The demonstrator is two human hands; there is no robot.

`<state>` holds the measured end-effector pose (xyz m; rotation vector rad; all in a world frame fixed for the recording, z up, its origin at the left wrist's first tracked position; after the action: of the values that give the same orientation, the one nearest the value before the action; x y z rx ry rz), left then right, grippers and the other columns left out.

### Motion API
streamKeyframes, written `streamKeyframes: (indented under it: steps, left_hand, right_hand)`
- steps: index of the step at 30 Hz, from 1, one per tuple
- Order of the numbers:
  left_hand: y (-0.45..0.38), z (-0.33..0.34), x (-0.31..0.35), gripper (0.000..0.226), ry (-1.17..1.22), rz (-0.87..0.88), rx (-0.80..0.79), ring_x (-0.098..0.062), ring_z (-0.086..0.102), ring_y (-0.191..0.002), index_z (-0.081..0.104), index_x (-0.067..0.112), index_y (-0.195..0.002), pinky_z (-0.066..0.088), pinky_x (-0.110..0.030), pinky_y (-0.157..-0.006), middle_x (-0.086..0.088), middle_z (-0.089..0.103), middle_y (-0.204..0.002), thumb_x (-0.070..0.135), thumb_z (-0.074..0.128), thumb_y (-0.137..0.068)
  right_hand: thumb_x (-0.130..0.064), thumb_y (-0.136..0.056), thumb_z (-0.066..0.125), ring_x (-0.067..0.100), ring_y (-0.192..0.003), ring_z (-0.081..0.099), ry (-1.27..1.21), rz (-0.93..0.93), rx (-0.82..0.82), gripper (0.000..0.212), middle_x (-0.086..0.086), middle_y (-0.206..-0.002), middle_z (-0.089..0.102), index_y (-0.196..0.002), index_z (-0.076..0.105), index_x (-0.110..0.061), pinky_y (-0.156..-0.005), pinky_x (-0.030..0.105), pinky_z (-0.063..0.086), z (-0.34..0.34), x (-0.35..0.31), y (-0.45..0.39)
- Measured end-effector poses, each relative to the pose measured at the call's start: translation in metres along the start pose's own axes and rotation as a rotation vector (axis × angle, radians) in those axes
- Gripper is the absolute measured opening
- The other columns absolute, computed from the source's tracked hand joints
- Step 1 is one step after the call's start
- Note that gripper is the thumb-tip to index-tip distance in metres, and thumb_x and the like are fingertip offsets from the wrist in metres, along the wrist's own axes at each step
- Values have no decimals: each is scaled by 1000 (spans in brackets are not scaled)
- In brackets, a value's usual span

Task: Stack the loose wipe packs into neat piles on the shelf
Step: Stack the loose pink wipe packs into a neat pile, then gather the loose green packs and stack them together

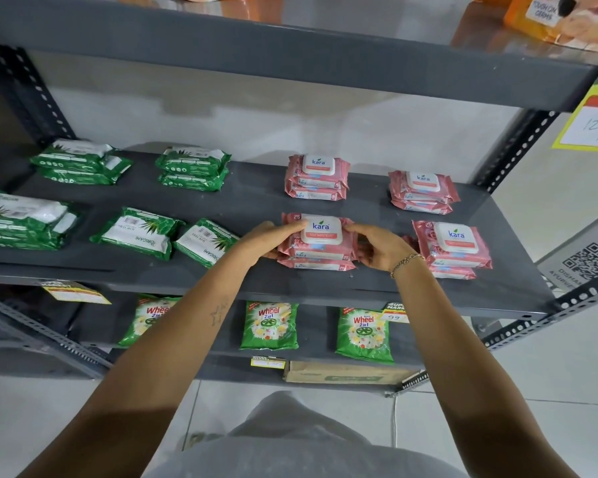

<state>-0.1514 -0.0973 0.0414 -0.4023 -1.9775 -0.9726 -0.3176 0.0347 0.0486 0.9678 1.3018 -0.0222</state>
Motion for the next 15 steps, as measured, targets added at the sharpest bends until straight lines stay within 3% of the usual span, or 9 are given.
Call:
streamKeyframes:
  steps: [2,3,4,6,9,12,15]
  left_hand:
    - [16,-14,14,61,-254,107,190,-14,62,-85,61,6,-95,50,-29,-79,-2,67,-92,65,54,-82]
    - [24,-23,22,60,-281,207,302,-14,61,-88,61,5,-102,49,-29,-80,1,66,-97,62,54,-84]
    - [34,-33,27,57,-215,316,387,-15,64,-92,61,5,-110,50,-31,-84,-1,68,-103,57,56,-86]
    - [57,-61,25,42,-54,506,516,-16,70,-85,67,8,-106,56,-35,-82,-5,74,-98,45,59,-89]
    - [81,-120,-11,30,-222,649,718,-20,70,-72,70,6,-92,56,-33,-67,-9,74,-80,31,54,-94]
    - [94,-186,-75,40,-420,612,859,-35,66,-79,67,1,-101,54,-42,-67,-19,70,-87,30,40,-98]
    - [102,-232,-140,44,-581,509,919,-41,57,-96,61,-2,-117,48,-47,-77,-24,65,-102,26,32,-100]
  right_hand:
    - [-30,-83,67,19,-88,62,135,-117,104,18,5,-92,68,-87,62,-13,-74,25,46,-3,-14,7]
    - [-30,-84,65,18,-86,59,196,-194,163,18,1,-87,65,-87,61,-13,-71,24,44,-2,-23,11]
    - [-30,-85,63,18,-82,56,261,-298,224,18,-1,-80,61,-87,59,-13,-68,25,42,2,-36,16]
    - [-31,-81,59,20,-82,48,396,-523,311,15,-3,-72,53,-83,58,-16,-72,30,39,22,-62,29]
    - [-19,-81,59,29,-94,55,556,-808,389,23,11,-94,62,-100,65,-8,-86,37,45,84,-85,58]
    - [-17,-83,60,32,-106,56,639,-946,251,25,18,-111,62,-105,66,-5,-97,46,41,165,-83,75]
    - [-26,-88,59,32,-127,39,879,-757,-1,41,17,-131,47,-125,54,-8,-109,41,28,232,-52,56]
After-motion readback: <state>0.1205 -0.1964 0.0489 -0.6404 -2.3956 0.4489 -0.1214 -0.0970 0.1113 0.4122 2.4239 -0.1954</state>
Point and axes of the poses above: each hand's wrist, its own y-axis away from the middle knuckle, its own z-axis out of the palm, x = y × z, the point moved 7 cm from there along -y, towards the middle knuckle
